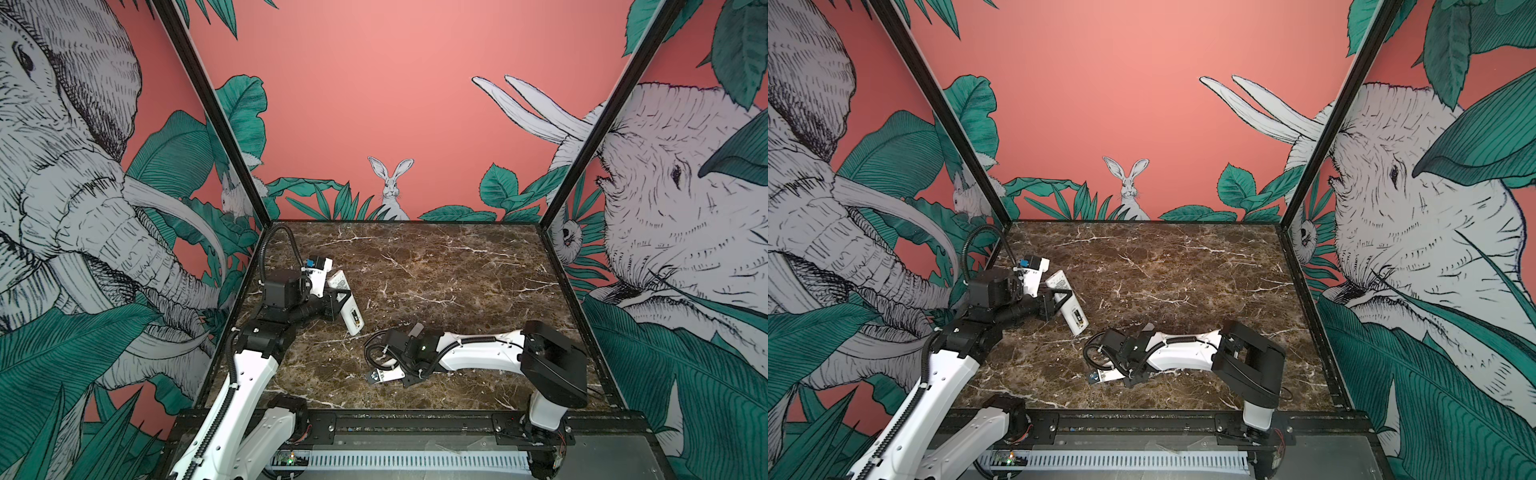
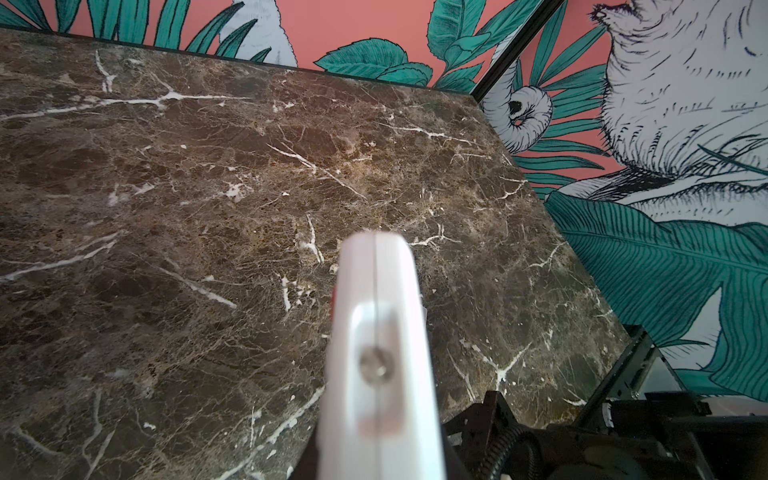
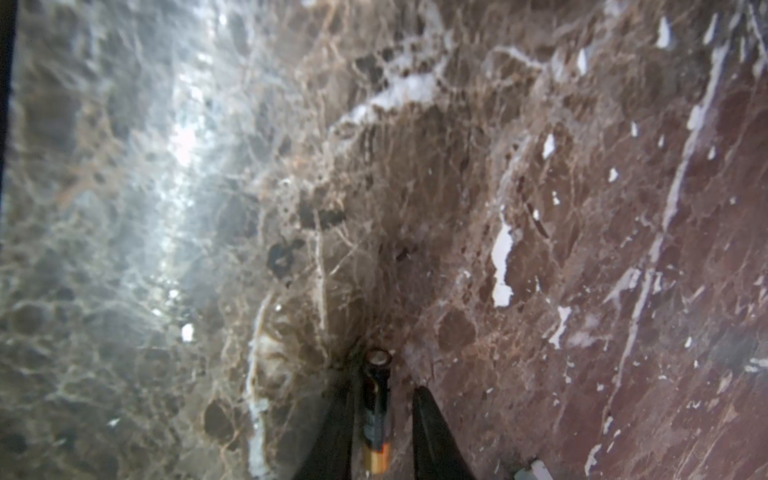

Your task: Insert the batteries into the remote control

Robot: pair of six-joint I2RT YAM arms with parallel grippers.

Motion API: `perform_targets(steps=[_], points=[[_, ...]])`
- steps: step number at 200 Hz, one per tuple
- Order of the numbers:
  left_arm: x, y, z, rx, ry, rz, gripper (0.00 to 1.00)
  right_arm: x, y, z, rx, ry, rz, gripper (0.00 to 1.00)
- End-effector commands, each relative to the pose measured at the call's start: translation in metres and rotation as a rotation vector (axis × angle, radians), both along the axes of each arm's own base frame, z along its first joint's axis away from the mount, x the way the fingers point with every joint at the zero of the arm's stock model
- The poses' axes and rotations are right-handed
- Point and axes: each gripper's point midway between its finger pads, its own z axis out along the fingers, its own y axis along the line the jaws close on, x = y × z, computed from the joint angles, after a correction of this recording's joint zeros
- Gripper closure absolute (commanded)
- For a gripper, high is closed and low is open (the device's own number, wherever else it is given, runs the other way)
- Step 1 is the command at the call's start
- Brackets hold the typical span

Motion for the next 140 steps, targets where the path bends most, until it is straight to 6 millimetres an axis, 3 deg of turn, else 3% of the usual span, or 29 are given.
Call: perform_targets(steps=[1, 45, 59, 66, 69, 110, 140], points=[[-0.001, 0.001, 0.006, -0.001, -0.036, -0.006, 1.00, 0.002, 0.003, 0.027, 0.091, -0.022, -0.059, 0.69], [-0.001, 0.004, 0.008, 0.006, -0.047, 0.013, 1.00, -0.005, -0.009, 0.068, 0.246, 0.073, -0.322, 0.56], [0.001, 0.005, 0.009, 0.007, -0.051, 0.021, 1.00, -0.009, -0.013, 0.075, 0.305, 0.136, -0.446, 0.37], [0.002, 0.005, 0.009, 0.008, -0.053, 0.022, 1.00, -0.012, -0.015, 0.077, 0.327, 0.179, -0.511, 0.06], [0.002, 0.005, 0.009, 0.007, -0.053, 0.022, 1.00, -0.013, -0.016, 0.077, 0.334, 0.194, -0.532, 0.01], [0.005, 0.005, 0.011, -0.006, -0.065, 0.026, 1.00, -0.015, -0.027, 0.095, 0.391, 0.353, -0.915, 0.01], [0.004, 0.005, 0.012, -0.008, -0.071, 0.027, 1.00, -0.015, -0.010, 0.115, 0.515, 0.529, -1.138, 0.01]])
